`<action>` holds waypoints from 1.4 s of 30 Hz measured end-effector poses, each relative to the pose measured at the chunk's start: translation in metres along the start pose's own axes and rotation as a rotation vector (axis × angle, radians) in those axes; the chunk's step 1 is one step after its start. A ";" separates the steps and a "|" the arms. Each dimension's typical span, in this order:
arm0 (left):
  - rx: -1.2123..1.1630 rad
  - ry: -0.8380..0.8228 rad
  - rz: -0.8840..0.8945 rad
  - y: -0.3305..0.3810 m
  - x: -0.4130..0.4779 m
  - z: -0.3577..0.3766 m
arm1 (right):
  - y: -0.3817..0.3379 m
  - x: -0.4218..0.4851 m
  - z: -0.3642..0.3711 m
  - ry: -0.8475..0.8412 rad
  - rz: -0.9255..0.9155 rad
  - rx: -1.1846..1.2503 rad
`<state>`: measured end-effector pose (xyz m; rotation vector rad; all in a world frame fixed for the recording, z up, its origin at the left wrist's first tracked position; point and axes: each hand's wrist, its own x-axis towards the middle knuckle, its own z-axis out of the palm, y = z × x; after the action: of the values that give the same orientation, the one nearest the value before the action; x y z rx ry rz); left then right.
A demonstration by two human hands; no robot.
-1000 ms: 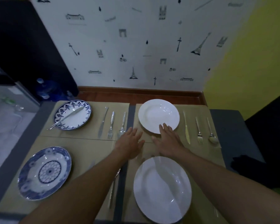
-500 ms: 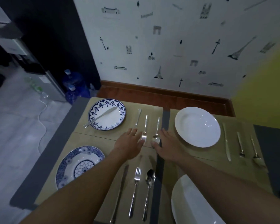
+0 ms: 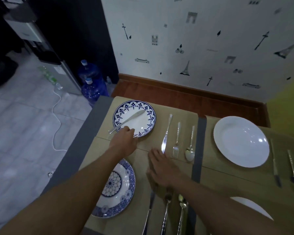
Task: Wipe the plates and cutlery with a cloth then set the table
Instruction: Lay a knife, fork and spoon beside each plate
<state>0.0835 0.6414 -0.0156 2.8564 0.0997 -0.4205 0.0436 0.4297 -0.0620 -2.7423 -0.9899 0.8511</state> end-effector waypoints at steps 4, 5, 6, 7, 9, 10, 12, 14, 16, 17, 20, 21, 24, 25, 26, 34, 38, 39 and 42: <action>-0.113 0.004 -0.061 -0.025 0.019 -0.003 | -0.012 0.016 0.020 -0.013 -0.078 -0.055; -0.148 0.003 -0.075 -0.030 0.024 -0.004 | -0.013 0.018 0.026 0.004 -0.067 -0.073; -0.171 0.007 -0.082 -0.034 0.029 -0.005 | -0.013 0.020 0.032 0.008 -0.036 -0.078; -0.183 0.018 -0.082 -0.039 0.034 -0.005 | -0.013 0.021 0.037 0.013 -0.014 -0.065; -0.195 0.052 -0.080 -0.044 0.045 -0.006 | -0.014 0.023 0.046 0.017 -0.006 -0.027; -0.197 0.067 -0.086 -0.046 0.050 -0.006 | -0.014 0.023 0.049 0.024 -0.003 -0.016; -0.195 0.075 -0.109 -0.047 0.058 -0.007 | -0.016 0.025 0.053 0.041 0.022 -0.021; -0.196 0.052 -0.154 -0.047 0.064 -0.007 | -0.018 0.027 0.053 0.031 0.050 -0.022; -0.214 0.034 -0.192 -0.050 0.068 -0.005 | -0.018 0.026 0.053 0.025 0.058 -0.026; -0.234 0.035 -0.203 -0.051 0.070 -0.003 | -0.018 0.026 0.053 0.021 0.063 -0.027; -0.284 0.040 -0.216 -0.050 0.070 -0.002 | -0.017 0.027 0.052 0.005 0.084 -0.010; -0.290 0.041 -0.219 -0.049 0.070 -0.002 | -0.017 0.027 0.052 -0.005 0.084 -0.007; -0.268 0.030 -0.223 -0.045 0.066 -0.003 | -0.015 0.029 0.055 0.002 0.054 -0.023; -0.261 0.034 -0.222 -0.044 0.064 -0.003 | -0.015 0.030 0.055 0.003 0.053 -0.023; -0.256 0.043 -0.220 -0.043 0.061 -0.002 | -0.015 0.030 0.056 0.001 0.058 -0.020; -0.291 0.111 -0.163 -0.028 0.036 -0.002 | -0.010 0.021 0.032 0.004 -0.039 -0.009; -0.331 0.133 -0.112 -0.010 0.023 -0.002 | 0.002 0.005 0.023 0.042 -0.008 0.057; -0.346 0.142 -0.092 -0.004 0.020 -0.001 | 0.006 -0.001 0.021 0.057 0.001 0.070; -0.411 0.168 -0.060 0.019 0.009 0.001 | 0.019 -0.020 0.016 0.089 0.030 0.099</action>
<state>0.0941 0.6234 -0.0150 2.4801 0.2699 -0.1476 0.0333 0.4006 -0.0709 -2.6916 -0.8683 0.7532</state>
